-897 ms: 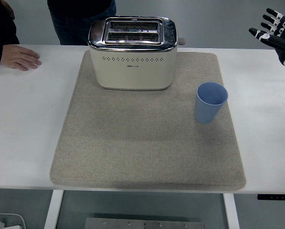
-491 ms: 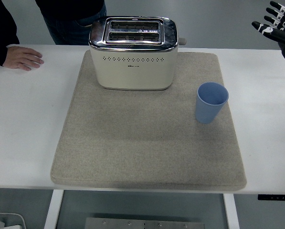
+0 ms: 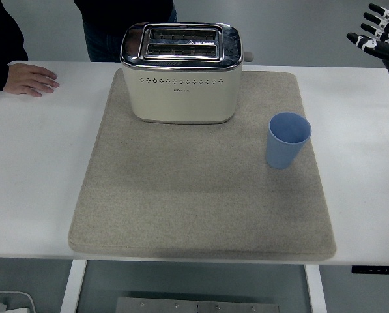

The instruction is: Put the water cup in front of the bread machine

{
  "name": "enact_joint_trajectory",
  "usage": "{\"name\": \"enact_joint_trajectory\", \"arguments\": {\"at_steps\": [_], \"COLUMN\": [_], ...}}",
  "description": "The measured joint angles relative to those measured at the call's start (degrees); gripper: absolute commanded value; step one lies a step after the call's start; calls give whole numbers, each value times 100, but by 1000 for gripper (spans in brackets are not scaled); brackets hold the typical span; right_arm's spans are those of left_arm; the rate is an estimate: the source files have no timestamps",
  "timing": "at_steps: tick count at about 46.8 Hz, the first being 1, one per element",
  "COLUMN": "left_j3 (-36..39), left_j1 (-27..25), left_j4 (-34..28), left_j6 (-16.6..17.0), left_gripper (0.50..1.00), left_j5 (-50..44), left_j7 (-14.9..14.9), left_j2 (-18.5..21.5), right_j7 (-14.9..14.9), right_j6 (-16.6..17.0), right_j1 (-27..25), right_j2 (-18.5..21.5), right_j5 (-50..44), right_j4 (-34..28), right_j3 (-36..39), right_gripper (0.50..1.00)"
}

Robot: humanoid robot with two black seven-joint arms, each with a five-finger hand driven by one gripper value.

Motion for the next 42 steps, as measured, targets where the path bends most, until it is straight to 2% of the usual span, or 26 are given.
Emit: {"name": "enact_joint_trajectory", "arguments": {"at_steps": [6,12,23,32,42], "left_j3": [0,1,-1,-1,-1], "left_j1": [0,0,0,-1,-1], "left_j4": [0,0,0,0,0], "left_j6": [0,0,0,0,0], "left_gripper": [1000,1000,1000,1000,1000], "left_j5": [0,-2,-2,-2,-2], "left_j7": [1,1,1,0,0], "left_j2": [0,0,0,0,0], "right_j7": [61,163,646,1079,1283], "right_j6": [367,672,692,690,695], "right_j1": [-179,-449,-1119,-1598,-2028], "right_j2": [-295,-693,-1224,-1571,-1685], "right_j5": [-47,-329,-1253,-1917,-2277], "right_j4": [155,677,1636,2096,2282], "right_j3": [-24,-33,-33,-43,-103], "right_gripper": [919,919,919,917,919]}}
